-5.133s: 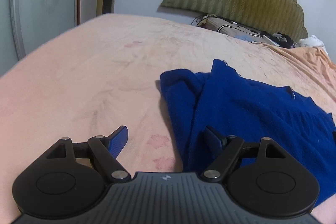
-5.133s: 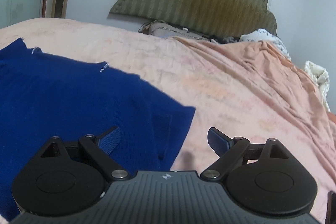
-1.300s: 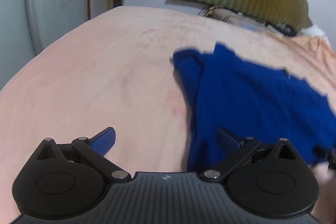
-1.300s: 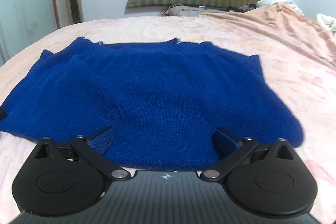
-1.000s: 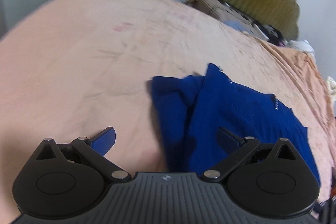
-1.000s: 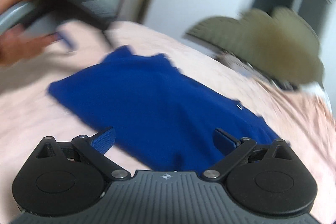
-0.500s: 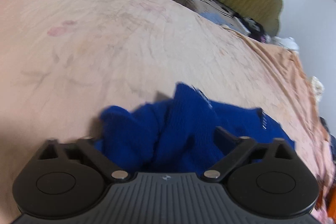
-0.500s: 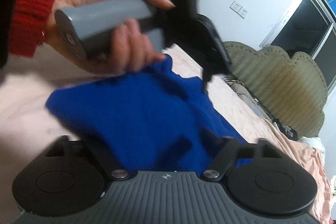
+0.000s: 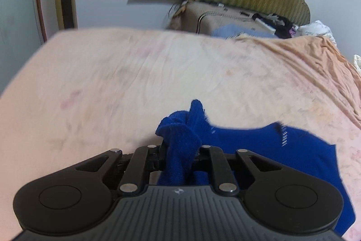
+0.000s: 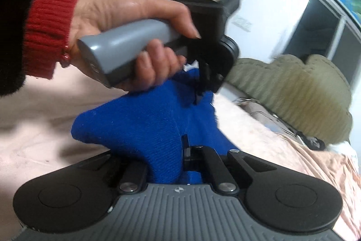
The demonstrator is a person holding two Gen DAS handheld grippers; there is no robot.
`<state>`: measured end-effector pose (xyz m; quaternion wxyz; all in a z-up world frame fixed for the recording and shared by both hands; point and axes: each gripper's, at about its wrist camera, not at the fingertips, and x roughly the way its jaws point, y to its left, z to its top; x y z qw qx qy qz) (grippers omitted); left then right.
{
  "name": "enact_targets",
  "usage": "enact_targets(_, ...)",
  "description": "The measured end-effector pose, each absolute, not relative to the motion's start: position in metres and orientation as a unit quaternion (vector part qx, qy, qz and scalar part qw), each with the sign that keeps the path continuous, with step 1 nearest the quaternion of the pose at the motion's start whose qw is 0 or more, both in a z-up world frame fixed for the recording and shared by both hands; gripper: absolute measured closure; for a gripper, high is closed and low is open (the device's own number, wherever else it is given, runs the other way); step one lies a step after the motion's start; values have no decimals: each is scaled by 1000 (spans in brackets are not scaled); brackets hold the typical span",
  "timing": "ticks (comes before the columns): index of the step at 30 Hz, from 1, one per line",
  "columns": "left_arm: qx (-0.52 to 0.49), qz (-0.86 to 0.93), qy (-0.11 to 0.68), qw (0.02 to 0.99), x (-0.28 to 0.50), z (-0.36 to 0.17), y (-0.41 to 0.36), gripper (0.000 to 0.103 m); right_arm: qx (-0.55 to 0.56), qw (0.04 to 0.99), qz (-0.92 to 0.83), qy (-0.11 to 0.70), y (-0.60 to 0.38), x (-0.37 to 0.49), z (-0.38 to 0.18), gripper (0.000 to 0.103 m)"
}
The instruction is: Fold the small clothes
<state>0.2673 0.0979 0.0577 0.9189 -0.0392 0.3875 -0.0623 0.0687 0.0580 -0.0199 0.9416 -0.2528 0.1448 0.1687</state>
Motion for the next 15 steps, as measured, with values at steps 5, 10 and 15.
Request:
enact_targets(5, -21, -66, 382, 921, 271, 81, 43, 89, -189, 964, 126, 139, -3, 63, 1, 99)
enact_targets(10, 9, -87, 380, 921, 272, 82, -25, 89, -113, 977, 88, 156, -67, 65, 8, 99)
enact_targets(15, 58, -112, 377, 918, 274, 72, -99, 89, -51, 982, 55, 173, -124, 64, 1, 99)
